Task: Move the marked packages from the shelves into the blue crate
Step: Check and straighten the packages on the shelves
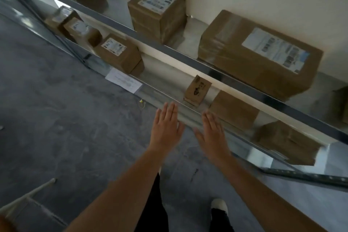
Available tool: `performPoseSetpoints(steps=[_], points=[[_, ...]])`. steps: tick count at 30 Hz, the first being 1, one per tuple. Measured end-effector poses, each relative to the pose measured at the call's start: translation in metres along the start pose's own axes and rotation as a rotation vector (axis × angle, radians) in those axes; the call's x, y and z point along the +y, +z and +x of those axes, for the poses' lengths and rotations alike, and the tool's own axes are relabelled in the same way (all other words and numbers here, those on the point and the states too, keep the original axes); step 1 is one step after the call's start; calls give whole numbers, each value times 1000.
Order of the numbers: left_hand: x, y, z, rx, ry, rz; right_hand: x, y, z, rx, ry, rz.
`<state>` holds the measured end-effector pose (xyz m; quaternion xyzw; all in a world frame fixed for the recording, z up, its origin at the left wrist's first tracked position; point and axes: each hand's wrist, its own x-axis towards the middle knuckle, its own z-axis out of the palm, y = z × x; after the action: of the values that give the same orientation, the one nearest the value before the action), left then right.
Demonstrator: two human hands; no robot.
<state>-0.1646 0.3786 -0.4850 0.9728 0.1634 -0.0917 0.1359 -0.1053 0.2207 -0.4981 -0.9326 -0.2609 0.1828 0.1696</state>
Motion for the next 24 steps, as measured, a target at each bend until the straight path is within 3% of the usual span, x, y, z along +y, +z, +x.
performPoseSetpoints(steps=[6, 11, 16, 21, 24], points=[[-81, 66, 60, -134, 27, -144, 4, 97, 66, 12, 239, 242], [-104, 123, 123, -240, 11, -293, 23, 134, 126, 150, 480, 442], [-69, 138, 206, -254, -275, -842, 38, 122, 190, 298, 821, 775], [-46, 129, 256, -260, -373, -1033, 46, 116, 215, 189, 887, 1001], [-45, 124, 254, -329, -429, -1223, 41, 116, 211, 230, 835, 1091]])
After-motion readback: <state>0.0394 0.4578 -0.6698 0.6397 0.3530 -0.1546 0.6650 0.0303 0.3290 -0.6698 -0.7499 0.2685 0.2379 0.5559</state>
